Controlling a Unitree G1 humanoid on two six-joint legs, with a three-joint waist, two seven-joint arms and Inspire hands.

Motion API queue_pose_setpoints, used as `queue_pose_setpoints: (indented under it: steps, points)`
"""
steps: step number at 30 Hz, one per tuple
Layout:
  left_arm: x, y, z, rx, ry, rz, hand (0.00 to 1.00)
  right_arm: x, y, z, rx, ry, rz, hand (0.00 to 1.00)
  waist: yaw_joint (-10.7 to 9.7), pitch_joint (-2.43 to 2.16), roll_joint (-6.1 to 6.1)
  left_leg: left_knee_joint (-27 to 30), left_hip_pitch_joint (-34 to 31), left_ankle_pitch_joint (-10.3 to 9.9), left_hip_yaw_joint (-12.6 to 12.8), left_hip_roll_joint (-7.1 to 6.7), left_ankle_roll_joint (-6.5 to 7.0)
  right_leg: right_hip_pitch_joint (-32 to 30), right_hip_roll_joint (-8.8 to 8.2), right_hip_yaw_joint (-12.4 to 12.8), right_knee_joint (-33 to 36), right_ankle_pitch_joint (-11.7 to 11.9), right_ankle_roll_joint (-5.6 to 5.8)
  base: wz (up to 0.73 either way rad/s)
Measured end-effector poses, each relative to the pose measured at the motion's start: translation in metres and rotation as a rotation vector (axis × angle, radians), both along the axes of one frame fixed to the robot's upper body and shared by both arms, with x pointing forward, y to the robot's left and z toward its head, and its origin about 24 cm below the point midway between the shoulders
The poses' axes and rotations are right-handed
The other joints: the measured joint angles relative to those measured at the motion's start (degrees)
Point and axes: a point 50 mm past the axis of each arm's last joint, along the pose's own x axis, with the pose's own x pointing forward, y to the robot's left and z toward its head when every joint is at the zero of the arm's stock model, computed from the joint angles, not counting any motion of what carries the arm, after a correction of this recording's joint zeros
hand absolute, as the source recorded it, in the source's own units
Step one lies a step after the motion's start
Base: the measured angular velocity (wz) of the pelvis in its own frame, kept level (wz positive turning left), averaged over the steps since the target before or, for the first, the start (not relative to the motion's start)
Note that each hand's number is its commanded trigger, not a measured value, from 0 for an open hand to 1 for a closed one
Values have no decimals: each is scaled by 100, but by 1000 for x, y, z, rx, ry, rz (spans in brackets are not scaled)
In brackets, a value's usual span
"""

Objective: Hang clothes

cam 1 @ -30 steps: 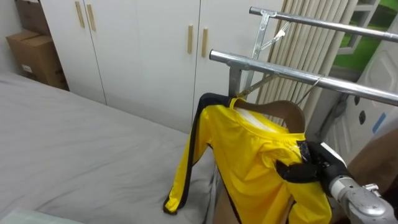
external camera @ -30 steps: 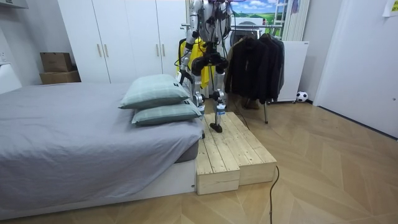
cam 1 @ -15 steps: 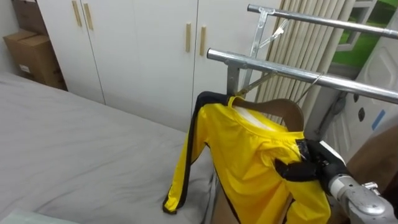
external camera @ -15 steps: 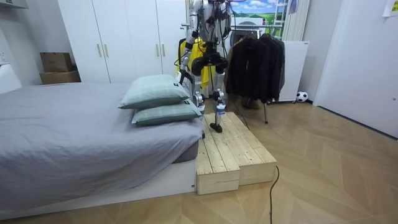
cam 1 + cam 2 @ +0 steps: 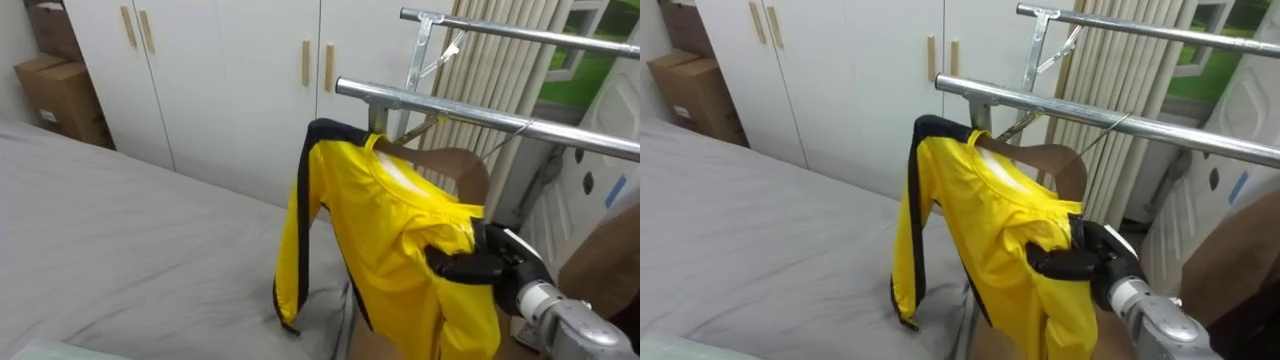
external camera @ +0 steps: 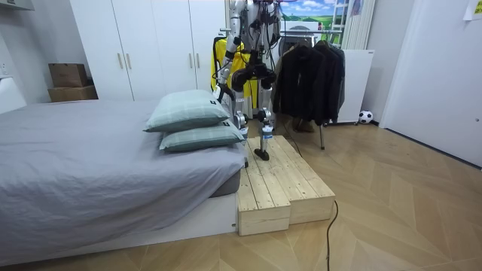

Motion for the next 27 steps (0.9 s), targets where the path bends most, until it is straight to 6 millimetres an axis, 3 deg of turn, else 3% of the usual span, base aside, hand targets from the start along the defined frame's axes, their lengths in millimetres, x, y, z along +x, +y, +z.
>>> queue_pose_setpoints:
  steps: [5,11,27]
  points:
    - [-2,-6,-2,6,3,6,0,-6,6,-4,281,25,-77,0,-17,10,69,1,22,0,5,-2,0,18,-2,12,3,-3,5,-1]
    - [-7,-9,-2,3,19,20,0,-6,-5,1,638,-8,-307,0,-74,7,153,-30,21,1,27,-2,2,-34,20,70,8,-5,4,-7]
    - [-14,-11,-3,13,19,122,0,-14,-12,-18,663,80,-408,0,-165,14,21,-88,93,0,44,1,2,-21,50,181,-6,-23,-11,-3]
